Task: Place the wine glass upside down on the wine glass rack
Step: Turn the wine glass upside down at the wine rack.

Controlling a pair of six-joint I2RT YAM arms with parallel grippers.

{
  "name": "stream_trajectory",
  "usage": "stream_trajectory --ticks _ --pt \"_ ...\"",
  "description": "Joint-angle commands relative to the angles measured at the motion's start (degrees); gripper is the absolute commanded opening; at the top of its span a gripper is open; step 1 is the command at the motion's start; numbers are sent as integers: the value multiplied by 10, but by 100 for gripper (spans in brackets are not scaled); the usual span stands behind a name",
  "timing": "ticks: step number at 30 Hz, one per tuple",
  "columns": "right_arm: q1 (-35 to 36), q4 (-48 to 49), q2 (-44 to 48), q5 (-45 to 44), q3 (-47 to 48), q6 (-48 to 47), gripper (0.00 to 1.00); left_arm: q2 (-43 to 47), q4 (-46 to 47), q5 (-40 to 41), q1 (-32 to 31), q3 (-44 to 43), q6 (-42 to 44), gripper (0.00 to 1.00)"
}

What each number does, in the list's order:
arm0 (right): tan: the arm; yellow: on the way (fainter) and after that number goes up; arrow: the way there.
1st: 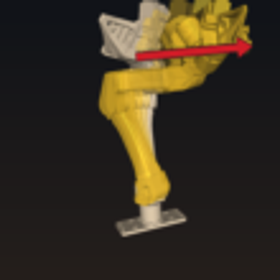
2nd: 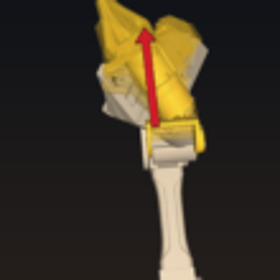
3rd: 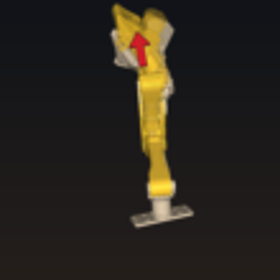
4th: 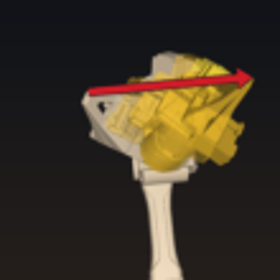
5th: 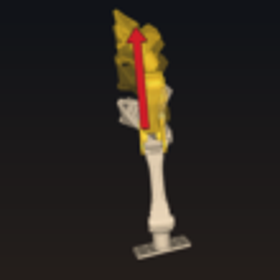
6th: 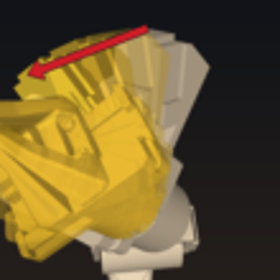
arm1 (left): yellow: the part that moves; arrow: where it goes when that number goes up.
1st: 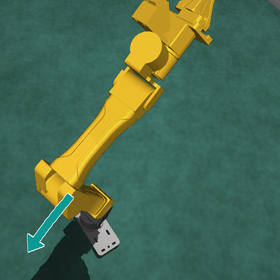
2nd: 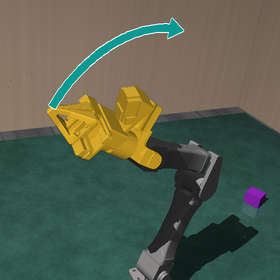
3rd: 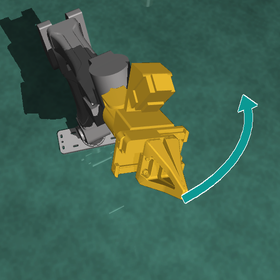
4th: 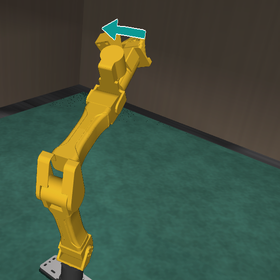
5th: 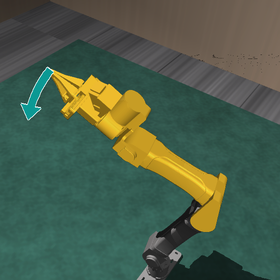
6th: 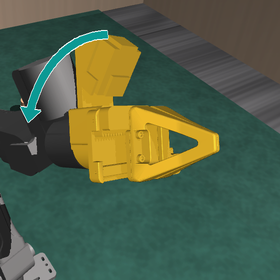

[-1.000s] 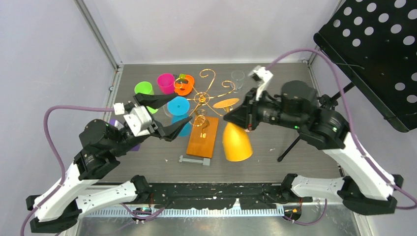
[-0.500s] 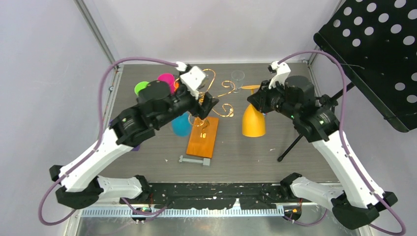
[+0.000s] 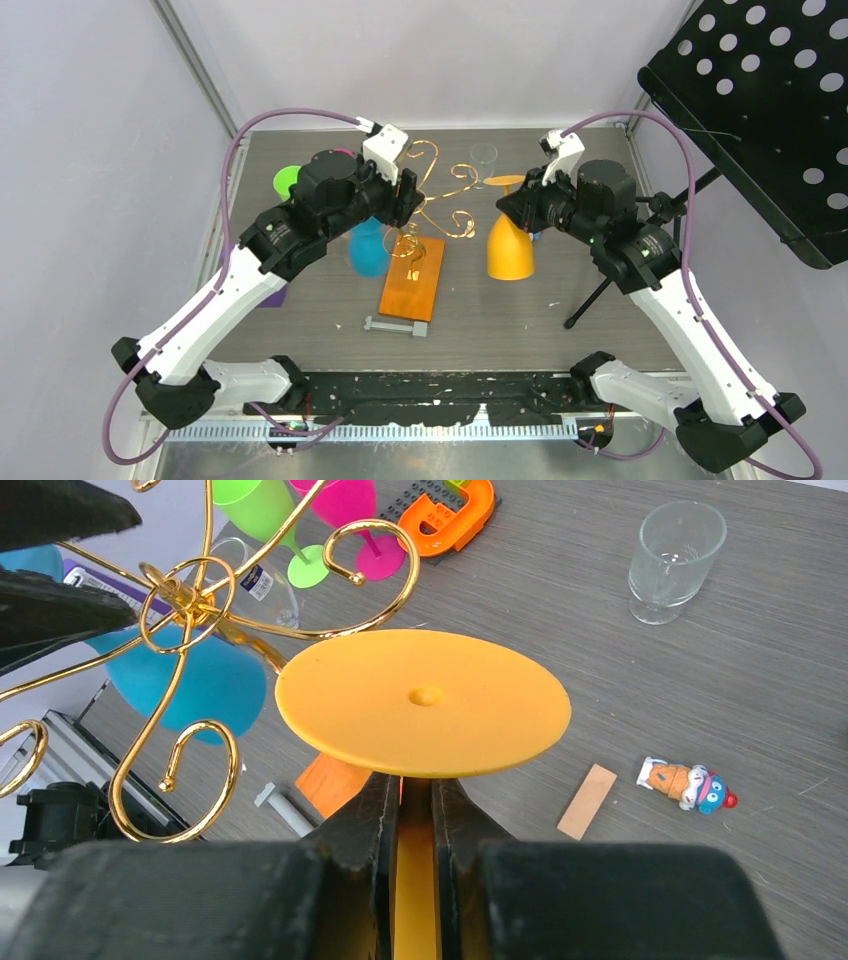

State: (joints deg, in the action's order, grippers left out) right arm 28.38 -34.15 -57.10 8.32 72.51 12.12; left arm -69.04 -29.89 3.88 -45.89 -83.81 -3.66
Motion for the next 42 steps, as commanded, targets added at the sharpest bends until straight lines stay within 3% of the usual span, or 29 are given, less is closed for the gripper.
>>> stream_trajectory --ticks 1,10,23,31,42 --pt "-2 38 11 14 -5 -8 5 1 45 -62 17 6 -19 48" --pt "-2 63 17 15 -34 -18 5 -9 55 -93 33 17 -28 34" --pt "-1 127 27 76 -69 -27 5 -18 61 -103 50 32 -33 29" --pt "-1 252 49 111 -136 -37 6 -17 65 -114 52 46 -38 19" --pt "-1 492 92 145 -263 -34 6 -14 66 -117 52 56 -41 18"
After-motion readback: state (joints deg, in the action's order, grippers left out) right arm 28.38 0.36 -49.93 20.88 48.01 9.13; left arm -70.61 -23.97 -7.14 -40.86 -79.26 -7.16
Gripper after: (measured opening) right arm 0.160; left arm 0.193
